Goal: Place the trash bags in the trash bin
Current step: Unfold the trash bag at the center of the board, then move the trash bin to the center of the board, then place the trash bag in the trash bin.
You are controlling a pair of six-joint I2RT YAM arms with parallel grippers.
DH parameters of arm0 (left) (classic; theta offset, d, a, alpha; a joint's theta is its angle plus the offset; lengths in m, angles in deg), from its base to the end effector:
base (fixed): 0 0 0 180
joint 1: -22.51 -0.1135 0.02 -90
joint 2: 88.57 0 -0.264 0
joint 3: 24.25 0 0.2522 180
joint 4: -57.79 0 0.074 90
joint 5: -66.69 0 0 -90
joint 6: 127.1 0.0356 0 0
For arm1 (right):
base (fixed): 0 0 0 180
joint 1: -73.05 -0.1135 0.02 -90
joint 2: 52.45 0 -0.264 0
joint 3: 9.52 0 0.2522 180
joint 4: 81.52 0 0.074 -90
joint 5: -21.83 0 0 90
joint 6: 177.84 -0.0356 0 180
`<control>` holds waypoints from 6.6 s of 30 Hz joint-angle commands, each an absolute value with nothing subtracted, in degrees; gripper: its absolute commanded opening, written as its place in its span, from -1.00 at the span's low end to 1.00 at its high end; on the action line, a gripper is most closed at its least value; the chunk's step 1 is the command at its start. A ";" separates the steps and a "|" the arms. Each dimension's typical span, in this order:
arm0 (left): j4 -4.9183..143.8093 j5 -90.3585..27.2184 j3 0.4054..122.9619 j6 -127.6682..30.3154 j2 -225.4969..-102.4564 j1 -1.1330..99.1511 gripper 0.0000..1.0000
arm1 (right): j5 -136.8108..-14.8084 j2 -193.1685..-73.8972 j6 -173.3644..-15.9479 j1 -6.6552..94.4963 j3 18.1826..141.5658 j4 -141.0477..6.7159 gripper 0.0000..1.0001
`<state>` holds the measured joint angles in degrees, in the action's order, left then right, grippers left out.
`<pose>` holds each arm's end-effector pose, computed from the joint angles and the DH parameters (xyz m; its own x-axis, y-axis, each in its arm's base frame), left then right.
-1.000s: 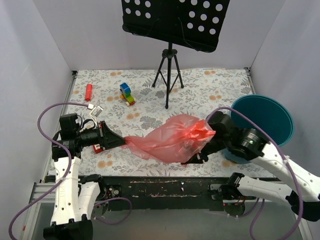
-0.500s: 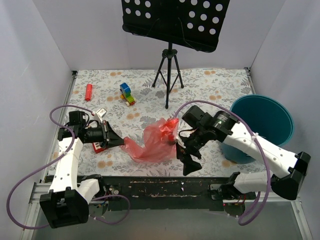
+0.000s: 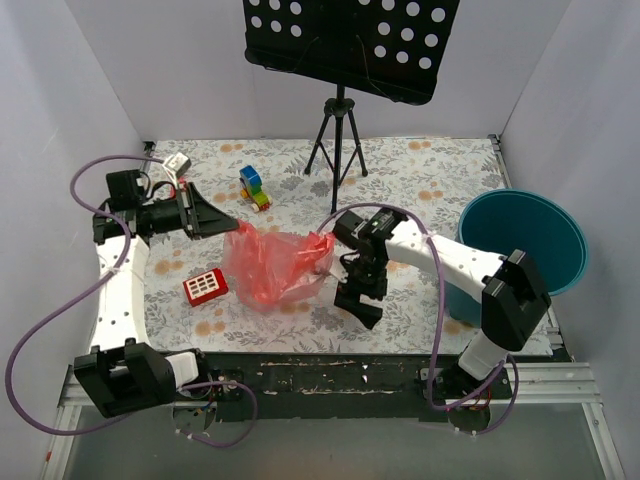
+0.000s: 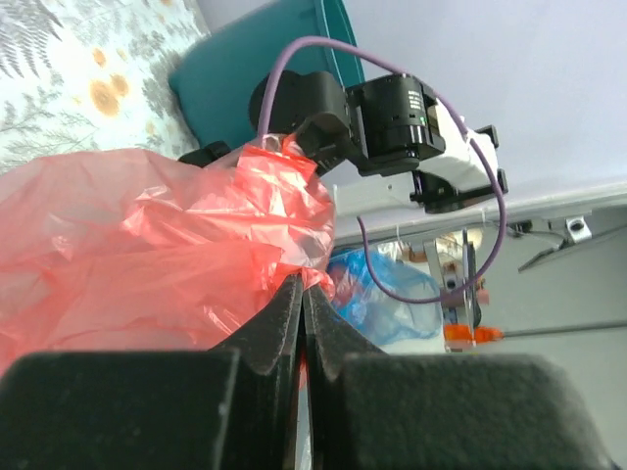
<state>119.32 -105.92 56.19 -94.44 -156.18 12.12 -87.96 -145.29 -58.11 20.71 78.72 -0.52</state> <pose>0.2200 0.0044 0.3546 -0.9212 -0.2790 0.2711 -0.2872 0.0179 -0.9577 0.1693 0.2391 0.2498 -0.1517 -0.9603 -0.2340 -0.9627 0.0899 0.2551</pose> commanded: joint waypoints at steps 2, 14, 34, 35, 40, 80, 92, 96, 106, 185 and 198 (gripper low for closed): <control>132.10 -124.91 63.59 -86.58 -159.75 0.65 -1.00 | -78.38 -144.83 -56.57 26.55 82.73 3.42 0.90; 150.48 -124.65 77.68 -68.66 -174.27 -21.77 -1.00 | -69.76 -133.50 -49.33 26.55 77.98 2.39 0.92; 150.56 -124.73 65.62 -64.08 -169.34 -22.58 -1.00 | -42.06 -117.23 -53.73 41.75 92.58 -3.10 0.93; 150.56 -124.82 65.80 -64.08 -169.43 -22.58 -1.00 | -42.94 -116.97 -55.05 42.54 91.27 -0.46 0.93; 150.48 -124.73 67.82 -64.17 -170.92 -22.58 -1.00 | -50.23 -114.95 -59.18 47.81 81.96 7.03 0.86; 42.36 -100.38 125.83 -133.70 -177.87 1.30 -1.00 | -73.62 -134.56 -46.71 9.85 96.79 -22.75 0.73; 54.93 -97.05 127.06 -119.02 -180.15 25.65 -1.00 | -57.20 -115.92 -46.97 22.31 91.35 -36.10 0.78; 58.80 -97.57 128.99 -113.40 -184.09 33.13 -1.00 | -56.39 -115.38 -48.64 28.57 91.25 -36.74 0.78; 60.12 -103.73 111.88 -105.31 -185.25 46.32 -1.00 | -56.83 -112.66 -50.58 34.46 88.71 -38.84 0.75; 114.79 -37.70 79.43 -65.74 -143.15 58.64 0.64 | -82.93 -121.79 -68.84 36.66 99.43 -37.52 0.73; 114.60 -31.82 88.80 -92.81 -156.23 37.56 0.68 | -95.74 -135.33 -79.13 37.01 106.89 -37.00 0.73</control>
<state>111.73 -27.36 82.61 -81.78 -152.01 45.38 -86.85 -135.24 -74.69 36.56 103.13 -36.06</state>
